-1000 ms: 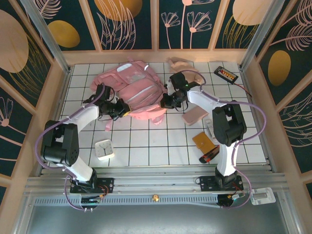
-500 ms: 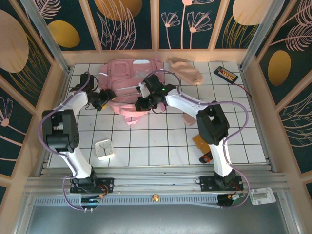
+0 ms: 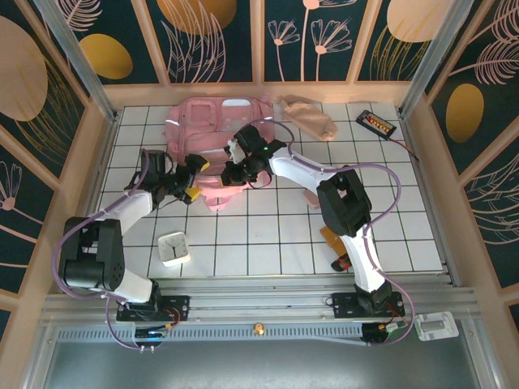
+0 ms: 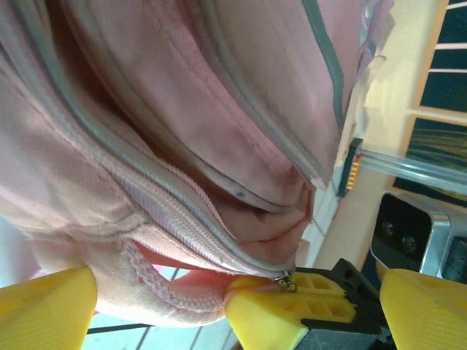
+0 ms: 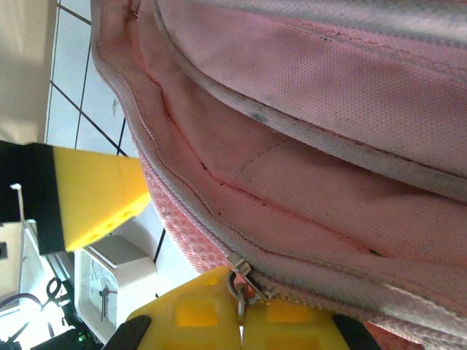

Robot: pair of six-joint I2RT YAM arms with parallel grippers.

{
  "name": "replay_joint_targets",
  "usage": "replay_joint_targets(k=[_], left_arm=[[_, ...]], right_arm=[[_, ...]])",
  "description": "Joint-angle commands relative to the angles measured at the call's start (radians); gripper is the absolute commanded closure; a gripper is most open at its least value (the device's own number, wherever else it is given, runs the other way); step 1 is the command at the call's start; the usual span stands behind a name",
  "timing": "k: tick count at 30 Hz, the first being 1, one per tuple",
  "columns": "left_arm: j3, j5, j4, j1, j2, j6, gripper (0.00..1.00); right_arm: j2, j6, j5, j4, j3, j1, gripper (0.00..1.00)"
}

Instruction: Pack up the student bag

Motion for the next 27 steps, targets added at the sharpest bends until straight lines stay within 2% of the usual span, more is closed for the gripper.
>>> replay_joint_targets(k=[1,5,12,14,16,17,18,22,27], left_arm=[[-0.088,0.014,0.183,-0.025,0.011,-0.238,0.02],[-0.074,-0.022,0.224,-0.082,0.071,-0.3,0.01],[-0.056,-0.07,0.241,-0.087,0.171,-0.303,0.04],[-0.05,-0.064,0.265,-0.088,0.196,-0.302,0.23],[-0.039,-0.071,0.257,-0.088,0.206,-0.288,0.55],[-0.035,-0.074,0.25,-0.087,0.208,-0.275,0.64],[-0.02,-0.079,0.219,-0.087,0.21,-0.25,0.81],[0.038,-0.079,0.112,-0.086,0.21,-0.136,0.93],[0.111,-0.099,-0.062,-0.077,0.21,0.047,0.94]], right_arm=[[-0.016,-0.002,-0.033,0.036,0.012,0.019,1.0],[-0.026,-0.007,-0.032,0.042,-0.006,0.022,1.0],[-0.057,-0.009,-0.028,0.058,-0.058,0.026,1.0],[-0.07,-0.012,-0.022,0.059,-0.076,0.026,1.0],[-0.085,-0.015,-0.014,0.059,-0.099,0.022,1.0],[-0.092,-0.015,-0.011,0.057,-0.11,0.017,1.0],[-0.103,-0.017,-0.006,0.06,-0.126,0.012,1.0],[-0.154,-0.022,0.03,0.041,-0.192,-0.034,1.0],[-0.222,-0.044,0.086,0.002,-0.27,-0.12,1.0]])
